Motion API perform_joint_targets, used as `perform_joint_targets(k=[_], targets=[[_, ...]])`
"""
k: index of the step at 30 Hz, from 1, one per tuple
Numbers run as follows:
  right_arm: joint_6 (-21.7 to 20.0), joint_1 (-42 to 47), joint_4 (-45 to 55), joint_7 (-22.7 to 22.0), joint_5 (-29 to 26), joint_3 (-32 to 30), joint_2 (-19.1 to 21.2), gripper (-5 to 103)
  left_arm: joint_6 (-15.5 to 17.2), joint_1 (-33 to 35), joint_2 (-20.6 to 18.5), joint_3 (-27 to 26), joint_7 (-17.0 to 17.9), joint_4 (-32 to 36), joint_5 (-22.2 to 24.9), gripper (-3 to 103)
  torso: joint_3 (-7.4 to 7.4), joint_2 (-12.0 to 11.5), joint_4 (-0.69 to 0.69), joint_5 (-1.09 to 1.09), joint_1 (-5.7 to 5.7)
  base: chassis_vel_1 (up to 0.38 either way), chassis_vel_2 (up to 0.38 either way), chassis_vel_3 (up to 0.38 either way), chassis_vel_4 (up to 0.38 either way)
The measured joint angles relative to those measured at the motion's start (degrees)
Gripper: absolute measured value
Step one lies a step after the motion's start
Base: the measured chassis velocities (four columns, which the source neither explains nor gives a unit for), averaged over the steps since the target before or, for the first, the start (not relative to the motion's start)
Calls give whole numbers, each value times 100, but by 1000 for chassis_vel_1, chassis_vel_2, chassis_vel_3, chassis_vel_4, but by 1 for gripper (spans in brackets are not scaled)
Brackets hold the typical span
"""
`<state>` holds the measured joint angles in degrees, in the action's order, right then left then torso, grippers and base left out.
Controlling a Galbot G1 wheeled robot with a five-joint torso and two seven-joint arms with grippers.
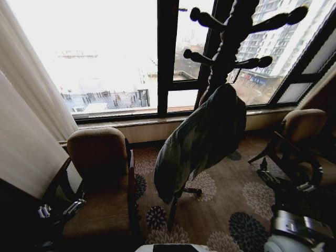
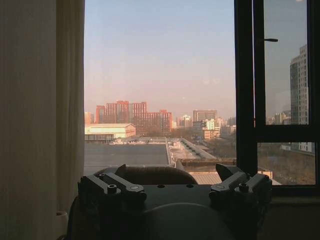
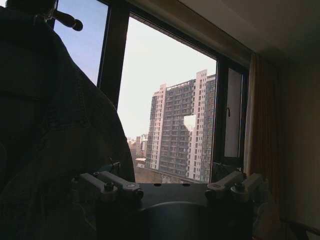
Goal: Pick up the clothes from the bed and hang them on the clothes hanger.
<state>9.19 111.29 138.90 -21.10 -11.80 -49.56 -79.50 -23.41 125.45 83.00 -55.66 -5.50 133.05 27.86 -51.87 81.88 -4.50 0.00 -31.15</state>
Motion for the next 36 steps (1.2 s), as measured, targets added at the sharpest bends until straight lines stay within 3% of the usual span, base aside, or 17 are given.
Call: perform_joint_targets(k=[6,16,23,36], targets=[[123,-3,-52,417,94,310,129,100,0,0,0,0,0,0,0,100,0,0,0,0,0,0,0,0,0],[269,15,5,696,264,789,216,100,0,0,0,0,0,0,0,100,0,0,0,0,0,0,0,0,0],[296,382,264,1195,-158,989,368,100,0,0,0,0,0,0,0,100,0,0,0,0,0,0,0,0,0],[588,1009,320,1467,33,921,411,100,0,0,0,0,0,0,0,100,0,0,0,0,0,0,0,0,0]])
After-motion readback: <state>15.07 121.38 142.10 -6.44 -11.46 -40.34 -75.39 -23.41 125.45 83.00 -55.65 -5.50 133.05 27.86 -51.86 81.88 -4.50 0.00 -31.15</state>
